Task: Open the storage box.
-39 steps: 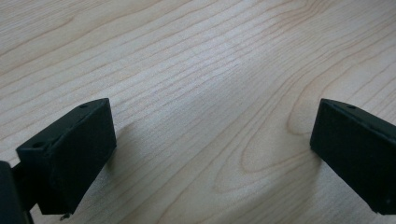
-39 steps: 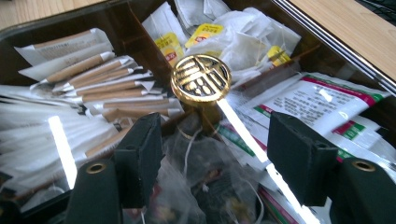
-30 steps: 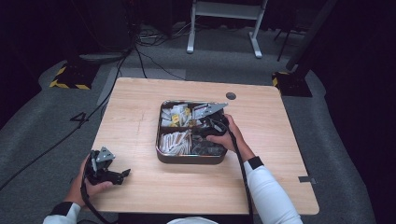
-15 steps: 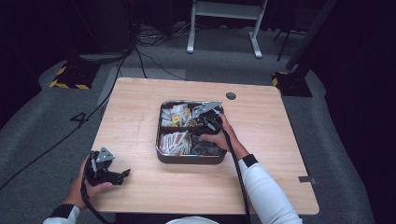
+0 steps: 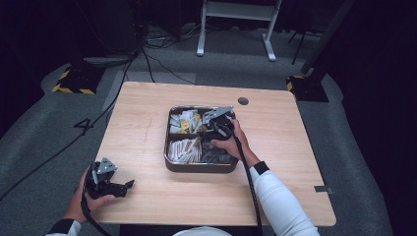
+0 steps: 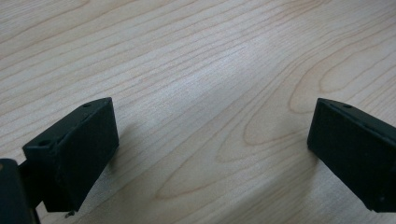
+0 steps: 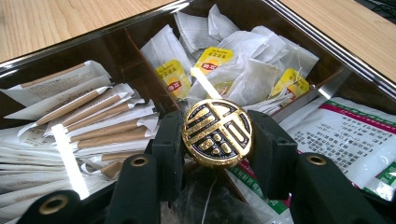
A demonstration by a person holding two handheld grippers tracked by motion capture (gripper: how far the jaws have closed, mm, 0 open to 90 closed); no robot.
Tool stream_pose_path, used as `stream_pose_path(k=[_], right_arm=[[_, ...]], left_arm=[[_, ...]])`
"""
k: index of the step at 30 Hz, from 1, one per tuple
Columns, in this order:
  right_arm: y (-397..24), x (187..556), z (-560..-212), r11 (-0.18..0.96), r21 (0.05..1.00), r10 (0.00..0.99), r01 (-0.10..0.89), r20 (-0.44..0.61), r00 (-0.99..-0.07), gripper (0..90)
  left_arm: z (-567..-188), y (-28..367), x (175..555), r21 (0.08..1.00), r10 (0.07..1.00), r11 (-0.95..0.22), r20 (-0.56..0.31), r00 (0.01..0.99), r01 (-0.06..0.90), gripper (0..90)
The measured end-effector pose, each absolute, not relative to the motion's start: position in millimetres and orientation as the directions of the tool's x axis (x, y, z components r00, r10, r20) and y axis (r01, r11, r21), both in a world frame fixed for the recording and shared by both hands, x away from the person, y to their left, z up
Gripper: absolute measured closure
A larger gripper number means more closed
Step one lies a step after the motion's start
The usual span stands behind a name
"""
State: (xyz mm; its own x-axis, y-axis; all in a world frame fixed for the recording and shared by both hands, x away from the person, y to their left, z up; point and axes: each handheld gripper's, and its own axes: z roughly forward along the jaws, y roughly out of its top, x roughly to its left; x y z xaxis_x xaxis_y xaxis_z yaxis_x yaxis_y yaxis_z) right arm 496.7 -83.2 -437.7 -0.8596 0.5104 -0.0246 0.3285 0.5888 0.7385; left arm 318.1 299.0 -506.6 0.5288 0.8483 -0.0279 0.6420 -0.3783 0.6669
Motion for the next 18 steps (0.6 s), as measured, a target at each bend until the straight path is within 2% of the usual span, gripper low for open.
stream_pose_path(k=[18], right_arm=[[-91.8, 492.2, -417.9, 0.564, 0.766, 0.504, 0.307, -0.025, -0.863, 58.7]], left_arm=[[-506.5, 299.7, 317.7, 0.668, 0.849, -0.380, -0.024, 0.529, 0.640, 2.6]])
